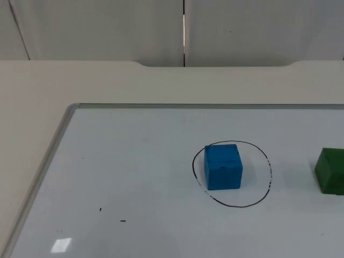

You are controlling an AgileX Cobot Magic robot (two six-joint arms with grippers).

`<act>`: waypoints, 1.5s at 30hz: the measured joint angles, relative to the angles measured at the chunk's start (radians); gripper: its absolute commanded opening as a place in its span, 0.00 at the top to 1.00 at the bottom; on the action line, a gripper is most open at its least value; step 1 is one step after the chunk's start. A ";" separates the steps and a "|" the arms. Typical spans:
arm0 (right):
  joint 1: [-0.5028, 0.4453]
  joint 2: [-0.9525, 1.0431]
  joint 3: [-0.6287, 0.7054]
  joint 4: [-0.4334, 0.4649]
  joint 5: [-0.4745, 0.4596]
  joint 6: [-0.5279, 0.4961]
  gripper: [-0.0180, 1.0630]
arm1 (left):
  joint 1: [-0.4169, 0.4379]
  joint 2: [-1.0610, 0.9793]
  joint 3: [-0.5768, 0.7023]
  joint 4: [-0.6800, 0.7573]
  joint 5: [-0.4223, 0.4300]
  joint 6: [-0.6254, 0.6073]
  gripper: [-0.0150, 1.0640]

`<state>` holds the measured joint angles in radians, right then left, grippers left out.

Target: Push the two cubes into the marked area.

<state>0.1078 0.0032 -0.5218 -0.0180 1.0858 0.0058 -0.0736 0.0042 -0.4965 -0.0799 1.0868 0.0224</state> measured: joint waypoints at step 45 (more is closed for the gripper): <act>0.000 1.206 -0.294 0.000 -0.245 0.071 0.86 | 0.000 0.000 0.000 0.013 -0.002 -0.015 0.99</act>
<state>0.1078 1.2093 -0.8154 -0.0180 0.8404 0.0764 -0.0736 0.0042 -0.4965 -0.0670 1.0849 0.0073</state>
